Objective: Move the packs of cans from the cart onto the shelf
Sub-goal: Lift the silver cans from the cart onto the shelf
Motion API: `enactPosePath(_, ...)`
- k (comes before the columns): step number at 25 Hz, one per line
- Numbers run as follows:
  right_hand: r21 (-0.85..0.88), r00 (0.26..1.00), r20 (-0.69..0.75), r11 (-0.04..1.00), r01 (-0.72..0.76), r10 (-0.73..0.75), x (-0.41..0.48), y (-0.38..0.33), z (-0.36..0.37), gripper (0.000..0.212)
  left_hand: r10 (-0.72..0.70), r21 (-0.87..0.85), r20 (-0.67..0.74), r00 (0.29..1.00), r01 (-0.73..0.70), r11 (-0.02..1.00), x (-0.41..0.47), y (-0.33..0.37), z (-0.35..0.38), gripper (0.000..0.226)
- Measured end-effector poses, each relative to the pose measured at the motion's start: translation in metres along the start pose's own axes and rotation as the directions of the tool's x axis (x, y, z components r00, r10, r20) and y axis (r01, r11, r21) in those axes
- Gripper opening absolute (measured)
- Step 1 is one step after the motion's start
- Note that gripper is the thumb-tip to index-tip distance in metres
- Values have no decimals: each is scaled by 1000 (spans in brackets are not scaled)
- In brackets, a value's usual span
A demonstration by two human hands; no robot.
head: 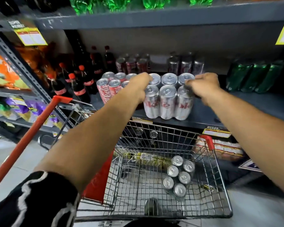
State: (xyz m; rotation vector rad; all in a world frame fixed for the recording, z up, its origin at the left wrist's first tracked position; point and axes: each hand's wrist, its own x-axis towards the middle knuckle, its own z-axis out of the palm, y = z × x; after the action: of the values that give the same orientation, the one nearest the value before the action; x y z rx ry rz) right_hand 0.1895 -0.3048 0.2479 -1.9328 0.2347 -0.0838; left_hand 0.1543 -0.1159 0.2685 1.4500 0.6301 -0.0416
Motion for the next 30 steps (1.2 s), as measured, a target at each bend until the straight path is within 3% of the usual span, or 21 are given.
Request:
enactPosePath(4,70,996,41,994,-79,77,32,9,2,25,-5,35,-8,1000,5,999,29,5,18,45)
enactPosePath(7,32,999,32,999,-44,43,52,20,10,26,-15,62,-49,999,18,998,50,0,23,40)
enactPosePath(9,-9,1000,9,1000,-16,16,61,27,13,40,-17,49,-70,997,20,999,57,-5,26,41)
enactPosePath(12,15,1000,-2,999,-29,29,60,38,12,38,57,45,-99,993,-53,998,60,-16,27,42)
enactPosePath(14,-94,995,-60,993,75,-81,50,49,12,36,189,112,-155,970,-173,978,50,-39,24,39)
enactPosePath(15,-208,971,-102,959,193,-218,43,56,14,40,262,193,-185,947,-226,955,40,-56,23,44)
enactPosePath(16,-320,913,-129,888,331,-387,33,66,15,44,322,254,-191,927,-270,929,29,-78,20,55)
enactPosePath(18,-490,720,-121,672,555,-684,12,84,19,45,413,294,-132,901,-362,884,10,-127,16,68)
enactPosePath(21,-507,438,185,296,809,-880,-21,119,27,38,395,422,-65,916,-334,843,3,-205,9,70)
enactPosePath(23,-364,319,470,149,919,-823,-39,152,33,30,171,444,-82,982,-118,888,4,-260,7,69)
enactPosePath(24,-296,301,600,144,944,-741,-46,169,37,26,-1,409,-102,995,42,912,2,-285,6,69)
enactPosePath(25,-268,328,714,191,944,-619,-51,185,40,23,-177,343,-128,976,211,915,0,-308,7,69)
enactPosePath(27,-361,469,822,342,868,-323,-55,218,47,27,-445,216,-174,878,475,853,-1,-345,6,70)
enactPosePath(30,-615,665,746,416,669,33,-51,264,59,48,-612,201,-54,789,609,767,2,-380,6,59)
